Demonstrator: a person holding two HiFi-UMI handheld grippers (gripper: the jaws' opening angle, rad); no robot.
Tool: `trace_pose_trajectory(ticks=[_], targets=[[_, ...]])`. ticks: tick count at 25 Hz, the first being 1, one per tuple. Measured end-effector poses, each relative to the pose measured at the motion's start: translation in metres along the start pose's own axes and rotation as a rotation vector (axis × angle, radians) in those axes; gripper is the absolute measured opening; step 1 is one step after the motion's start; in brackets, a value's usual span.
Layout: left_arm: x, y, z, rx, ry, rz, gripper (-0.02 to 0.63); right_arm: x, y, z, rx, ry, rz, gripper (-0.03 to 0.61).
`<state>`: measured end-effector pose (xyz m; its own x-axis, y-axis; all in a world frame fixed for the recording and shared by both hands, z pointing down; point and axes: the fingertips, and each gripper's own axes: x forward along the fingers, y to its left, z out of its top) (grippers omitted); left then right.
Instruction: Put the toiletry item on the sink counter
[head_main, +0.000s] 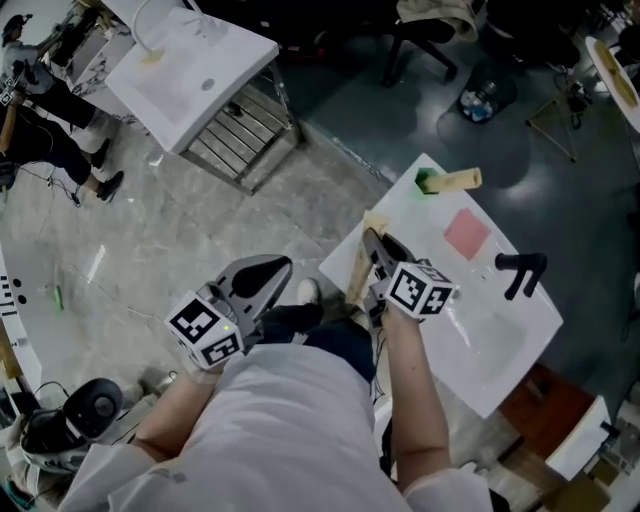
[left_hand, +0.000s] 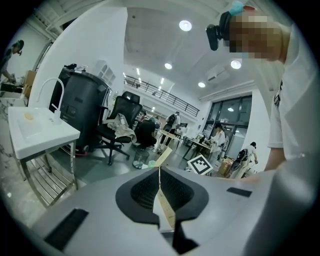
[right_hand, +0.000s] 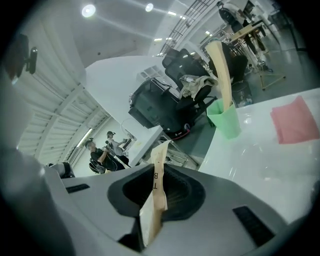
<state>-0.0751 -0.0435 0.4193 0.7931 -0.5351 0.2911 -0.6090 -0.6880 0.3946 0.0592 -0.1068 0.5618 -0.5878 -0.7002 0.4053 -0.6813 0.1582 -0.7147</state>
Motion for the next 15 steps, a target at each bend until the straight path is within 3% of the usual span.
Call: trace_pose_trajectory(ticks=[15], targets=[[-0.007,0.04,-0.025,-0.01,0.075,-0.007,0.018,0.049,-0.046,-0.044,0.101,0.067,-0.106,0.046]])
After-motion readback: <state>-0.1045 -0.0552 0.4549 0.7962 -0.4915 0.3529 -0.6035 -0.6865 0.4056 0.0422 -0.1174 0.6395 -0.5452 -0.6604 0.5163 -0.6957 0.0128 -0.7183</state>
